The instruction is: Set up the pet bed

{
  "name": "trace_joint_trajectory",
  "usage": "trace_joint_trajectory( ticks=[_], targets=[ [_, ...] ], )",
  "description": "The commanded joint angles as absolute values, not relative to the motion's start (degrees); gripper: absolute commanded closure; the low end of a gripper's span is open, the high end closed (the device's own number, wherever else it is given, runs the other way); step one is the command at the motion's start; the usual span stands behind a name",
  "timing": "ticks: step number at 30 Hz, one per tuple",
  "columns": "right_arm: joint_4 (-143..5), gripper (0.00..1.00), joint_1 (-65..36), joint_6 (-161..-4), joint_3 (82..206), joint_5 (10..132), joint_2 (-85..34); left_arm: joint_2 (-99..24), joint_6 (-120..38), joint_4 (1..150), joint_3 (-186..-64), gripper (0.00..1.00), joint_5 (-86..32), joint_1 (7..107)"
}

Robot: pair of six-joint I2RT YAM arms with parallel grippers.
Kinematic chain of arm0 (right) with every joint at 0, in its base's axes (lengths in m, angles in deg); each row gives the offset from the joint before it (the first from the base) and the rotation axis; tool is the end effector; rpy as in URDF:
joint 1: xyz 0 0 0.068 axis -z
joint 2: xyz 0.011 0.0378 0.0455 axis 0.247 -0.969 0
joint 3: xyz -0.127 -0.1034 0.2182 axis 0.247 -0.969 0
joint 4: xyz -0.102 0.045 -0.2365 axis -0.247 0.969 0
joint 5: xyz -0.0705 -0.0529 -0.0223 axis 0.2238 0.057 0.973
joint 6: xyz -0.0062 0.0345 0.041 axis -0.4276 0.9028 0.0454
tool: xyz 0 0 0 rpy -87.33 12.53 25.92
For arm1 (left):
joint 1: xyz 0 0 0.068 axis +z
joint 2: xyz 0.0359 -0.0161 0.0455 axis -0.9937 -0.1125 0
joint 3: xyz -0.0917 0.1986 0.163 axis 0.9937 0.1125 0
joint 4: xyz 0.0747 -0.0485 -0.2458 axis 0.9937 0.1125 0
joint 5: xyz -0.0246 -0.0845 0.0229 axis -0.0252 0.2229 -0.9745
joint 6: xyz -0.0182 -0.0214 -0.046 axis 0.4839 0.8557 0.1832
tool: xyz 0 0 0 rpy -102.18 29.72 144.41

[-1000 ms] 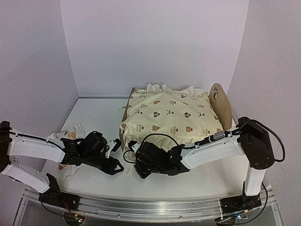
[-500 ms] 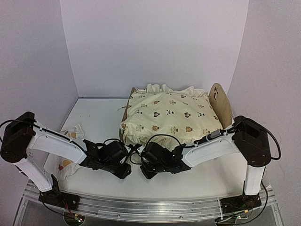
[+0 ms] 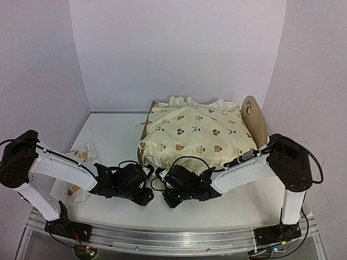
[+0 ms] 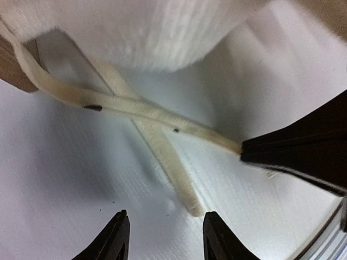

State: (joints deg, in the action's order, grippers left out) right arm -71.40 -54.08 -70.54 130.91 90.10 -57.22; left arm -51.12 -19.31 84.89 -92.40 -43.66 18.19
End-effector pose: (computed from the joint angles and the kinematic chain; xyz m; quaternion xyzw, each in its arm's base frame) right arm 0.1532 0.3673 0.1247 -0.3568 0.8593 0.1772 0.3208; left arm 0.1220 -0.2536 0.1390 0.2471 0.9229 -0.1708 0.2410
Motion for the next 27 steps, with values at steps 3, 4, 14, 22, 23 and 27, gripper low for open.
trace_joint_trajectory(
  ticks=[3,4,14,22,23,27],
  targets=[
    [-73.7,1.00,-52.8,-67.2,131.9,85.7,-55.9,-40.1,-14.4,68.6,-82.1,0.52,-46.8,17.2],
    [-73.7,1.00,-52.4,-66.3,132.0,85.2,-55.8,-39.1,-14.3,67.1,-80.8,0.52,-47.3,16.7],
    [-73.7,1.00,-47.9,-62.4,131.1,77.4,-55.7,-41.1,-16.5,59.3,-77.8,0.53,-57.8,9.4],
    [-73.7,1.00,-47.8,-61.7,131.8,71.6,-56.8,-53.6,-12.6,66.0,-86.8,0.54,-70.5,4.9],
    [-73.7,1.00,-47.8,-61.6,131.8,71.3,-56.8,-55.0,-11.9,66.2,-87.5,0.54,-71.6,4.6],
    [-73.7,1.00,-47.8,-61.7,131.0,70.7,-56.2,-58.2,-9.9,68.1,-89.8,0.58,-74.4,4.4]
  ],
)
